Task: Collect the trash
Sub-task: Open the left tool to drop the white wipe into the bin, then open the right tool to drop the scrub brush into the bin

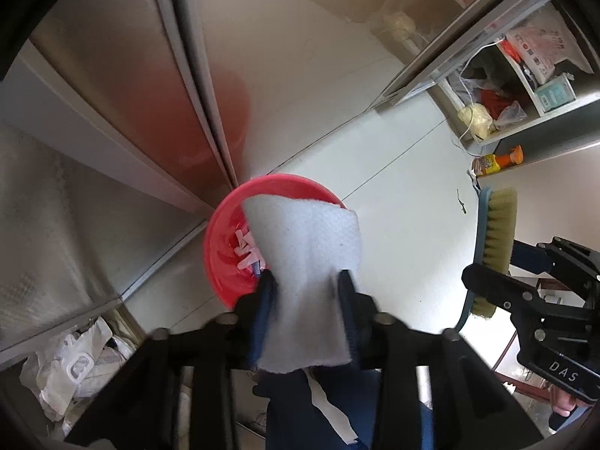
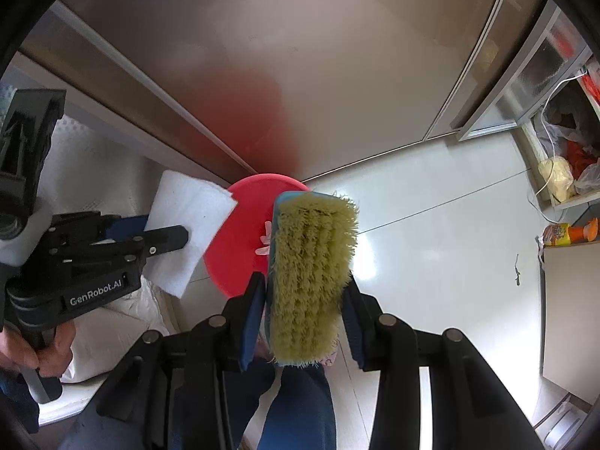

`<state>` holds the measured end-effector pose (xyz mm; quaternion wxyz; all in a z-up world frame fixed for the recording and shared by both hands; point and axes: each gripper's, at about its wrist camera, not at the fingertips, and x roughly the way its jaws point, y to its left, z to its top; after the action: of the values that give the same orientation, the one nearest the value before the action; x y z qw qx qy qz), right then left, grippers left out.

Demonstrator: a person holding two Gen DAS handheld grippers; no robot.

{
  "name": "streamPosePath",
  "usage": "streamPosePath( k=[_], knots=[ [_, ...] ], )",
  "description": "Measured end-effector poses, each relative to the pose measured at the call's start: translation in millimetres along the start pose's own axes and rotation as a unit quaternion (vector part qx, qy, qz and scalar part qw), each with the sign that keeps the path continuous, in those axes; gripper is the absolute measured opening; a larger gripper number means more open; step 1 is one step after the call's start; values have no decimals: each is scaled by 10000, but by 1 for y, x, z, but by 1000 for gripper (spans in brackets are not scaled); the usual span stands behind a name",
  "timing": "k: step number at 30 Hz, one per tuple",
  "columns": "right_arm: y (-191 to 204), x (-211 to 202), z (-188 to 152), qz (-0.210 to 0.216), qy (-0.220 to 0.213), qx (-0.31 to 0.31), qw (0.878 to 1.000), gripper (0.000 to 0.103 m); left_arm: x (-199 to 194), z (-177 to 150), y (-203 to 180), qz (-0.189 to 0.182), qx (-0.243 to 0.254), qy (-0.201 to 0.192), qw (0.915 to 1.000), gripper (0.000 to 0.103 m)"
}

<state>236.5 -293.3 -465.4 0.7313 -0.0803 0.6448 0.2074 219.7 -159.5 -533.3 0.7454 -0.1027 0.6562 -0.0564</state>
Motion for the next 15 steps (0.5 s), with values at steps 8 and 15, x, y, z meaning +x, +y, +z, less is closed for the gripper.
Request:
streamPosePath(
  k=[8, 15],
  knots=[
    [11, -3, -1, -85, 9, -32, 10000, 37, -7, -4, 0, 223, 211, -151, 9994, 83],
    [23, -1, 1, -83, 95, -229, 9997, 37, -18, -14, 13, 546, 63, -130, 9984, 84]
  ],
)
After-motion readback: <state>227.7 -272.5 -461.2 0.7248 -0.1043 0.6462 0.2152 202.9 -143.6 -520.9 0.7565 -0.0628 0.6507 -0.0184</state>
